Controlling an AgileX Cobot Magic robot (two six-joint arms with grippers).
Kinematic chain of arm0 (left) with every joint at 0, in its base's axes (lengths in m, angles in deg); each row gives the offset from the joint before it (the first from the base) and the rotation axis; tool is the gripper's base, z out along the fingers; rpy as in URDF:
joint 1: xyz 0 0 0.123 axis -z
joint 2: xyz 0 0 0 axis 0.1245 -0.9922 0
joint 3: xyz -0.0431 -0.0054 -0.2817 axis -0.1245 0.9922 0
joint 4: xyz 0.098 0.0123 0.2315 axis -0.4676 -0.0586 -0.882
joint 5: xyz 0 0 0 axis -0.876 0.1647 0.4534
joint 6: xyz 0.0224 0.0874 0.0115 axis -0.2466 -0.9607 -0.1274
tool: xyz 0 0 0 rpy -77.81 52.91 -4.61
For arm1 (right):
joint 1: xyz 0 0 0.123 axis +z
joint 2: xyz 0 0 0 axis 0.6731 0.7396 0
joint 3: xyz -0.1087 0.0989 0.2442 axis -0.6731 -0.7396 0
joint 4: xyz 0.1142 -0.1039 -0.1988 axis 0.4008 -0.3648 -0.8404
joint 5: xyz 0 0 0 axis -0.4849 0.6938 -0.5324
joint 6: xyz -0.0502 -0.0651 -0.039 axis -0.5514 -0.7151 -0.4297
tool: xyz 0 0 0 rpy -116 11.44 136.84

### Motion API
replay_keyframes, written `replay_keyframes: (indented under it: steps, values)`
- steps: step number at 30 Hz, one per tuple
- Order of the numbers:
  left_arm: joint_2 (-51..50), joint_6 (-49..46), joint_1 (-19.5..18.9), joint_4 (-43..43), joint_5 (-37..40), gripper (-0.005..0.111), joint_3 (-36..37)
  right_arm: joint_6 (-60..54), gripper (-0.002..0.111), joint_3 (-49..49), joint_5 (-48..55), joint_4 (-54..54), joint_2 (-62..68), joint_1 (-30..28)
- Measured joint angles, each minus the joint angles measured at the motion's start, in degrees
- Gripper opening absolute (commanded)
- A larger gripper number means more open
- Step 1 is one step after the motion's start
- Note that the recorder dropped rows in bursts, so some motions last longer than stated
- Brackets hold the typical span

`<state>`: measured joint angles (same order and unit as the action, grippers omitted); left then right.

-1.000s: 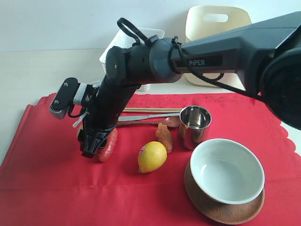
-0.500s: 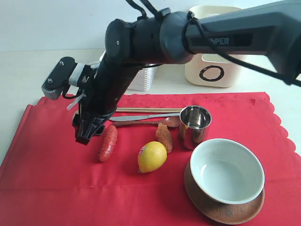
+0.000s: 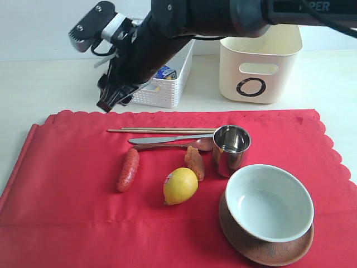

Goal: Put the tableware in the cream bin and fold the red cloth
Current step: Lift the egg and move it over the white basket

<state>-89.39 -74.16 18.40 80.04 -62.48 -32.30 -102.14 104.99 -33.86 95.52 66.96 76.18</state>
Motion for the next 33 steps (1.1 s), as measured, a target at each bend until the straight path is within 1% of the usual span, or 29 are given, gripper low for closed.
replay_keyframes:
  steps: [6,10,17,26,33]
  values:
    - [0.0,0.0,0.0,0.0,0.0,0.001,0.0,3.3,0.000,0.0,-5.8,-0.1,0.0,-4.8]
    - [0.0,0.0,0.0,0.0,0.0,0.001,0.0,3.8,0.000,0.0,-10.1,0.5,0.7,-6.6]
    - [0.0,0.0,0.0,0.0,0.0,0.001,0.0,3.9,0.000,0.0,-17.5,4.6,4.9,-9.4]
    - [0.0,0.0,0.0,0.0,0.0,0.001,0.0,6.9,0.000,4.1,-24.9,5.8,10.8,-10.3]
    - [0.0,0.0,0.0,0.0,0.0,0.001,0.0,7.5,0.000,4.3,-29.5,6.1,13.9,-10.3]
